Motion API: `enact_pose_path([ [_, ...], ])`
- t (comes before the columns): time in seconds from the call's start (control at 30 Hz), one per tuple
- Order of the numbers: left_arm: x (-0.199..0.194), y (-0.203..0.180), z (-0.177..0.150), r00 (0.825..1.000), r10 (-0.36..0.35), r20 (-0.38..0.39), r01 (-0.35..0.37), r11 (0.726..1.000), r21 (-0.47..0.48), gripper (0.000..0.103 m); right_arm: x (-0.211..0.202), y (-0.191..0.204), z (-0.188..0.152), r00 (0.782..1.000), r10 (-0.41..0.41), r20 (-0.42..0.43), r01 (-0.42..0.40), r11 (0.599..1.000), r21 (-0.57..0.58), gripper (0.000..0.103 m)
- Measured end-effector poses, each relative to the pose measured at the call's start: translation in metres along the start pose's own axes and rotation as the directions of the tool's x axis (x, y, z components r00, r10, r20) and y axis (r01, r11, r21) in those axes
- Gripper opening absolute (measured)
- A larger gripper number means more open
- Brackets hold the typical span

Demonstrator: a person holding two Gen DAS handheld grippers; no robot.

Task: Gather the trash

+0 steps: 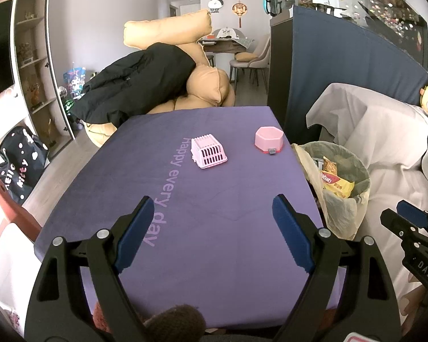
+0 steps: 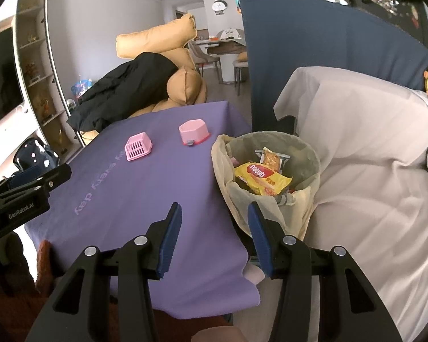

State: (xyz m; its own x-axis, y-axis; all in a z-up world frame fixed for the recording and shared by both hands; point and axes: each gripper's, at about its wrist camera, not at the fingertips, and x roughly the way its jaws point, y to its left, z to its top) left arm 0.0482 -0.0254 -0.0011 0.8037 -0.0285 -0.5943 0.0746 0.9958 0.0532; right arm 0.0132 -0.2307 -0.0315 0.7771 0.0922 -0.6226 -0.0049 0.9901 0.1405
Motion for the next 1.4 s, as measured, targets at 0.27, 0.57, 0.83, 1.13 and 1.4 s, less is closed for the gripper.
enact_pose_path([
  [0.27,-0.0002,-0.0004,0.0001,1.0,0.001,0.001,-0.001,1.0,0.001,0.081,-0.0008,-0.0014,0.0026,1.0,-0.003,-0.001,0.003,1.0,-0.001,0.046],
  [0.57,0.0,-0.0008,-0.0002,1.0,0.001,0.001,-0.001,1.0,0.001,0.081,-0.0006,-0.0035,0.0044,1.0,-0.005,0.0,0.005,1.0,0.0,0.046],
  [0.83,0.0002,-0.0013,-0.0008,1.0,0.002,-0.003,-0.002,1.0,0.002,0.081,-0.0005,-0.0054,0.0051,1.0,-0.006,0.005,0.006,1.0,0.004,0.046],
  [1.13,-0.0007,-0.0018,-0.0008,1.0,0.002,-0.003,-0.002,1.0,0.001,0.081,-0.0013,-0.0056,0.0039,1.0,-0.009,0.013,0.008,1.0,0.005,0.046],
  [1.4,-0.0001,-0.0019,-0.0007,1.0,0.002,-0.004,-0.002,1.0,0.001,0.081,-0.002,-0.0063,0.0031,1.0,-0.008,0.015,0.008,1.0,0.006,0.046],
])
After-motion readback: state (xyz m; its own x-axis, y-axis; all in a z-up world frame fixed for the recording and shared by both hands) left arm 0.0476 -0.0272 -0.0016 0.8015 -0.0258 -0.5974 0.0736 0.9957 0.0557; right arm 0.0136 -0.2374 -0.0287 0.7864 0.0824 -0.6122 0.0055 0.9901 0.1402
